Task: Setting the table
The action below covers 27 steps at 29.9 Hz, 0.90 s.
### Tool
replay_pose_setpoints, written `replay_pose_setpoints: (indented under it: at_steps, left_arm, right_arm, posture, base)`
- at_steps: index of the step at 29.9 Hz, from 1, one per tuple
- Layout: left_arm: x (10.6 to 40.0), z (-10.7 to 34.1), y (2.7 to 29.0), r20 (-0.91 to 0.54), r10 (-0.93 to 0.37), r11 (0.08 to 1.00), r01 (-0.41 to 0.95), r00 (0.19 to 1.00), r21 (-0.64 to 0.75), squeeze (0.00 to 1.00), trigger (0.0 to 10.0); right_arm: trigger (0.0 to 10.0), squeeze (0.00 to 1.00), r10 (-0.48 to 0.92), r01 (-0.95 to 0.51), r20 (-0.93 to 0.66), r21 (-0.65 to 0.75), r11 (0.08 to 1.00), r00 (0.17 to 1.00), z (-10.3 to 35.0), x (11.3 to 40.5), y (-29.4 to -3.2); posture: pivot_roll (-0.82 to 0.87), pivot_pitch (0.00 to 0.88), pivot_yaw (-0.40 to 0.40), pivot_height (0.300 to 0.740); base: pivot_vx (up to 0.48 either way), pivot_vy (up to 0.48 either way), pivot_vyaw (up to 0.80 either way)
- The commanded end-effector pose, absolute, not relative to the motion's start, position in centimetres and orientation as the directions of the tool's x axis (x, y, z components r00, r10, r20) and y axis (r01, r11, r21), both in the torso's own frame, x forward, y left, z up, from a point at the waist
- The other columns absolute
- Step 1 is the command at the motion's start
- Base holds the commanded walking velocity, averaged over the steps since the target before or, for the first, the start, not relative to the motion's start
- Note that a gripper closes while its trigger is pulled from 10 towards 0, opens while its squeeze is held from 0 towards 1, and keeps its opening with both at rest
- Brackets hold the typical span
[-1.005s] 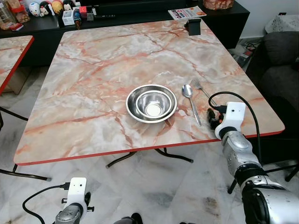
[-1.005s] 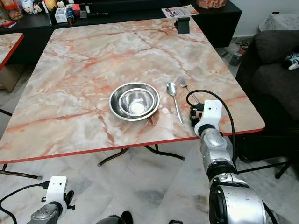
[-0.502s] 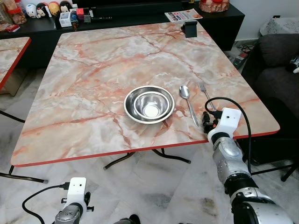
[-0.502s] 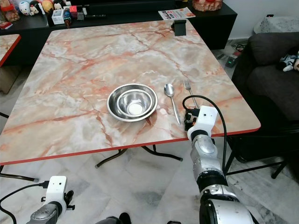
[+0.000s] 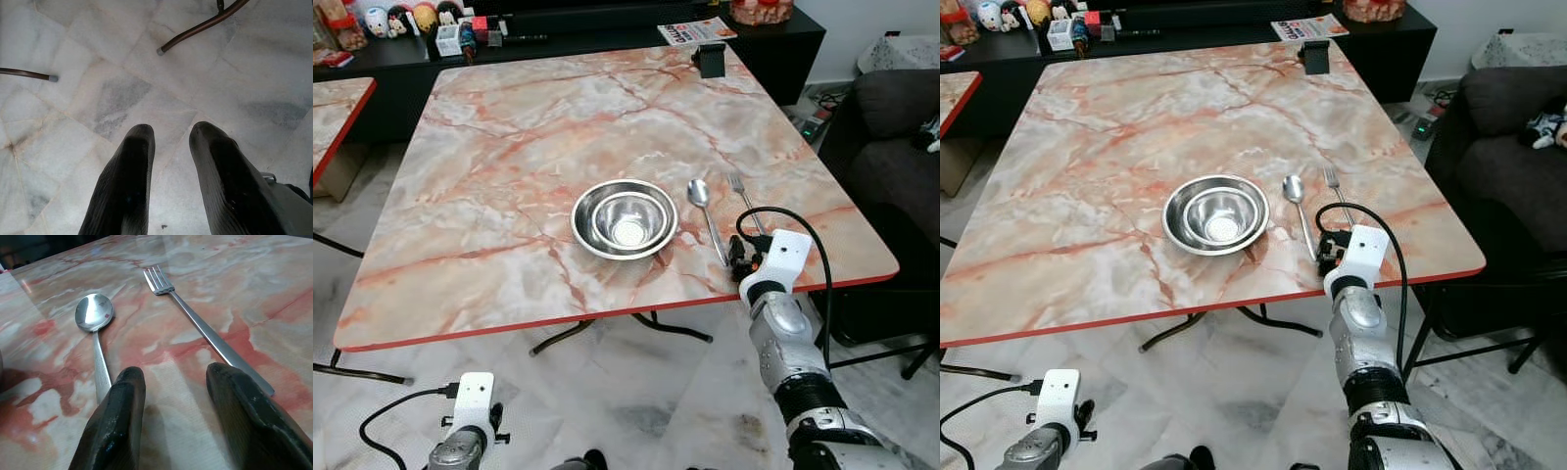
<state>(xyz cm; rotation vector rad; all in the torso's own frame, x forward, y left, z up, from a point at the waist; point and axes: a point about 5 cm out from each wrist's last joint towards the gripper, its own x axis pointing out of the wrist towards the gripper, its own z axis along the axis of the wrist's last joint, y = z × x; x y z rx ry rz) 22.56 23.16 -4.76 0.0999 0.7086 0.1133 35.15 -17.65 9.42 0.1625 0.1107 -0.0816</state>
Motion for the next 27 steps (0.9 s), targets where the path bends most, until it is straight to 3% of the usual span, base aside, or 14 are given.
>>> replay_pose_setpoints:
  at_steps: [1,7,13,23,27]
  left_arm:
    - [22.1,-5.0,23.3,-0.652,0.146,0.989,-0.089,0.744,0.121,0.0,10.0]
    - [22.6,-4.6,23.4,-0.617,0.16,0.987,-0.113,0.771,0.115,0.0,10.0]
    - [22.8,-4.5,23.1,-0.609,0.159,0.987,-0.116,0.777,0.109,0.0,10.0]
    - [22.8,-4.6,22.7,-0.604,0.162,0.987,-0.133,0.78,0.093,0.0,10.0]
    - [22.9,-4.5,22.7,-0.603,0.167,0.986,-0.142,0.78,0.089,0.0,10.0]
  right_arm:
    - [10.0,0.0,-0.067,0.082,-0.109,0.142,0.986,0.992,9.2,34.8,-17.5]
    - [10.0,0.0,-0.001,-0.006,0.081,0.08,0.997,0.997,11.3,34.7,-16.2]
    - [10.0,0.0,-0.012,0.002,0.239,0.044,0.999,0.971,13.9,34.8,-15.9]
    - [10.0,0.0,0.006,-0.016,0.266,0.035,0.999,0.964,14.3,35.1,-15.2]
    - [10.0,0.0,0.013,-0.024,0.265,0.041,0.999,0.964,14.3,35.1,-14.7]
  posture:
    - [0.05,0.144,0.043,0.74]
    - [0.05,0.144,0.039,0.74]
    - [0.05,0.141,0.03,0.74]
    - [0.04,0.141,0.017,0.74]
    - [0.05,0.143,0.008,0.74]
  base:
    - [0.0,0.0,0.0]
    - [0.0,0.0,0.0]
    - [0.0,0.0,0.0]
    - [0.0,0.0,0.0]
    - [0.0,0.405,0.0]
